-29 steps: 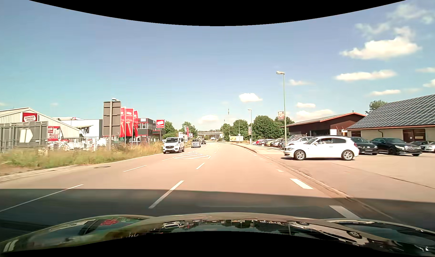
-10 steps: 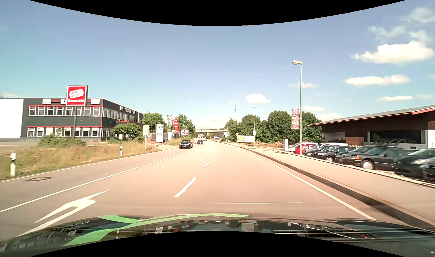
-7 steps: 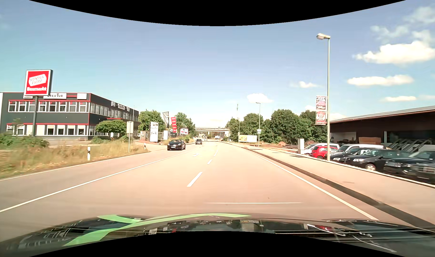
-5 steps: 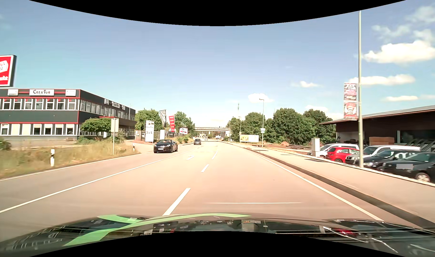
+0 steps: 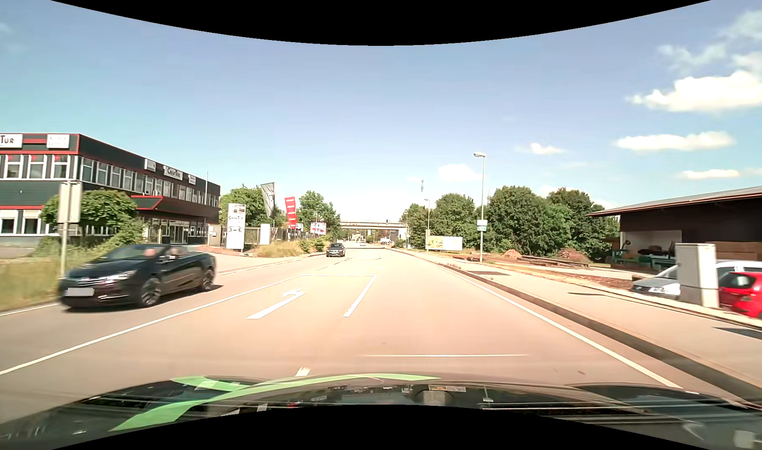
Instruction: Follow the waypoints while adhering to traffic rules and regulations
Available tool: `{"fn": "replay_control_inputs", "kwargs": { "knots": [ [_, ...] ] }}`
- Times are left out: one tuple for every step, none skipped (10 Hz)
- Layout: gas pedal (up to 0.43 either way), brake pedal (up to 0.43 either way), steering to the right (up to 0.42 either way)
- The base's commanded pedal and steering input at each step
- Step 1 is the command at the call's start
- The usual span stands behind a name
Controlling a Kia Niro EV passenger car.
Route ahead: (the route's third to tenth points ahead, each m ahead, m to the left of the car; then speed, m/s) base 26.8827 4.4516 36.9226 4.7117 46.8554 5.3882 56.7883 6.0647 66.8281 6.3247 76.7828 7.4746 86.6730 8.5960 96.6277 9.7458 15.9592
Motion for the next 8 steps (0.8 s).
{"fn": "replay_control_inputs", "kwargs": {
  "knots": [
    [0.118,0.0,-0.006],
    [0.118,0.0,-0.006],
    [0.118,0.0,-0.006],
    [0.118,0.0,-0.006],
    [0.118,0.0,-0.006],
    [0.118,0.0,-0.006],
    [0.118,0.0,-0.006],
    [0.118,0.0,-0.006]
  ]
}}
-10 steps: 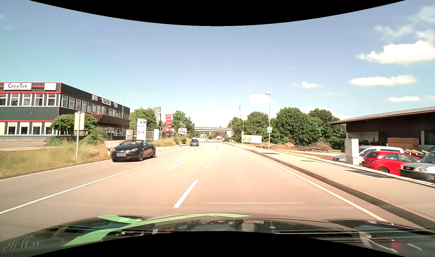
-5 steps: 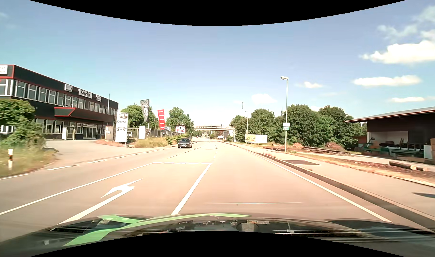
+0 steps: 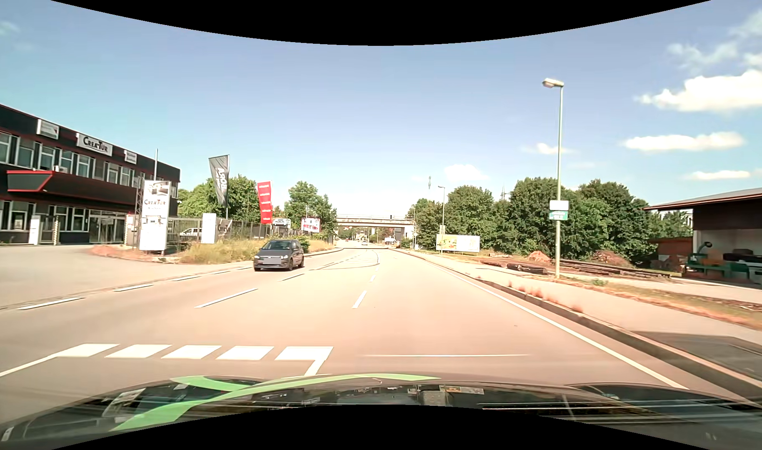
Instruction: Follow the waypoints while adhering to traffic rules and regulations
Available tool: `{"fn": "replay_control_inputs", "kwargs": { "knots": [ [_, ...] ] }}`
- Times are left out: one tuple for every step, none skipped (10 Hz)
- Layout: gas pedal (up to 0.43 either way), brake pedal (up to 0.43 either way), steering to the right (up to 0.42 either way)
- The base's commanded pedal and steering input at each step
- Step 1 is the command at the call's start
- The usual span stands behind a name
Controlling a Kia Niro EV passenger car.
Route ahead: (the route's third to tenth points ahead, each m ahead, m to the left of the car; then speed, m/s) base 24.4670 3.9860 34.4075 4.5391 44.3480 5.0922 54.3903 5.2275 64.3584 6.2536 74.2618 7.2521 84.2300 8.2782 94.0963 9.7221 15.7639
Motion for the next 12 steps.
{"fn": "replay_control_inputs", "kwargs": {
  "knots": [
    [0.118,0.0,-0.006],
    [0.118,0.0,-0.006],
    [0.118,0.0,-0.006],
    [0.118,0.0,-0.006],
    [0.13,0.0,-0.006],
    [0.13,0.0,-0.006],
    [0.13,0.0,-0.006],
    [0.13,0.0,-0.006],
    [0.13,0.0,-0.006],
    [0.13,0.0,-0.006],
    [0.13,0.0,-0.006],
    [0.138,0.0,-0.006]
  ]
}}
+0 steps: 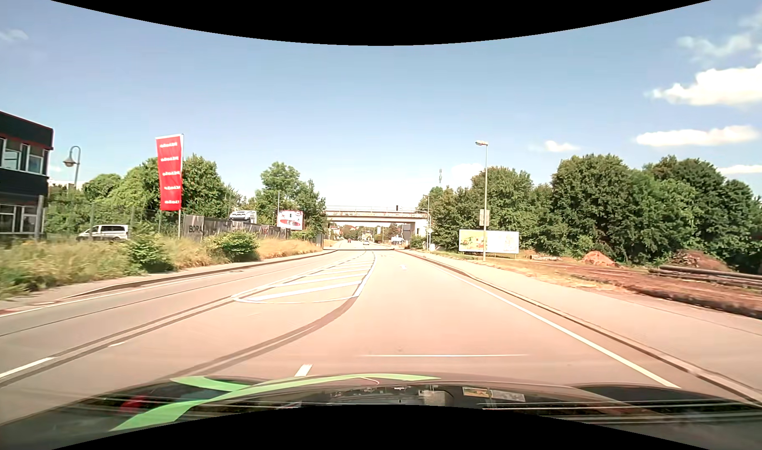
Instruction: Follow the waypoints while adhering to traffic rules and regulations
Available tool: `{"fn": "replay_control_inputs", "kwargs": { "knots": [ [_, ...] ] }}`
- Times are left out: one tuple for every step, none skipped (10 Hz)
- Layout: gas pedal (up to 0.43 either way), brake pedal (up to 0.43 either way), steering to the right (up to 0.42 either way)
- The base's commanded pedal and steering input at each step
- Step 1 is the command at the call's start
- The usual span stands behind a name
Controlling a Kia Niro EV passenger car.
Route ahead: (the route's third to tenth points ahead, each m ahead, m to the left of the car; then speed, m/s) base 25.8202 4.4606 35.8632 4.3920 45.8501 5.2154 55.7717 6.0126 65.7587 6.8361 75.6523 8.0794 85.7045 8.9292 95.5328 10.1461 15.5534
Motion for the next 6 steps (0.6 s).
{"fn": "replay_control_inputs", "kwargs": {
  "knots": [
    [0.138,0.0,-0.006],
    [0.138,0.0,-0.007],
    [0.138,0.0,-0.007],
    [0.138,0.0,-0.007],
    [0.138,0.0,-0.007],
    [0.138,0.0,-0.007]
  ]
}}
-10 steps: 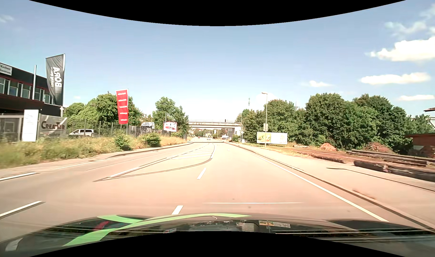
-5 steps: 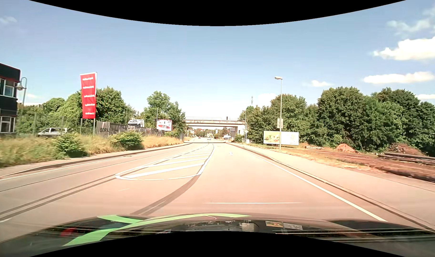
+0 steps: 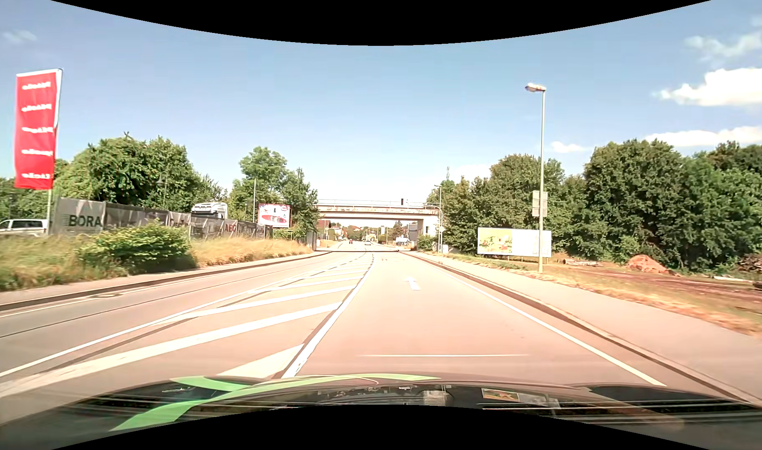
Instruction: Follow the waypoints while adhering to traffic rules and regulations
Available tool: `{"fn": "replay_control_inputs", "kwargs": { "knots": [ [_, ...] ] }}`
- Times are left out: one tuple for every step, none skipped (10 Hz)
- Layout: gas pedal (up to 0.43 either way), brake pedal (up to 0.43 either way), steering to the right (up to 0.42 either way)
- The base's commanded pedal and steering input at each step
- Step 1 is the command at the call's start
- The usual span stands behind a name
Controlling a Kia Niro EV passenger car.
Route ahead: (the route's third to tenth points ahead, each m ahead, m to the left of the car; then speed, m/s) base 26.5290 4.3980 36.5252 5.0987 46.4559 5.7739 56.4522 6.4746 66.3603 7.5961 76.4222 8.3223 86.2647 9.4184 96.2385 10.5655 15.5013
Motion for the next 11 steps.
{"fn": "replay_control_inputs", "kwargs": {
  "knots": [
    [0.138,0.0,-0.007],
    [0.15,0.0,-0.007],
    [0.15,0.0,-0.008],
    [0.157,0.0,-0.008],
    [0.157,0.0,-0.008],
    [0.157,0.0,-0.008],
    [0.157,0.0,-0.008],
    [0.157,0.0,-0.008],
    [0.157,0.0,-0.008],
    [0.157,0.0,-0.008],
    [0.169,0.0,-0.008]
  ]
}}
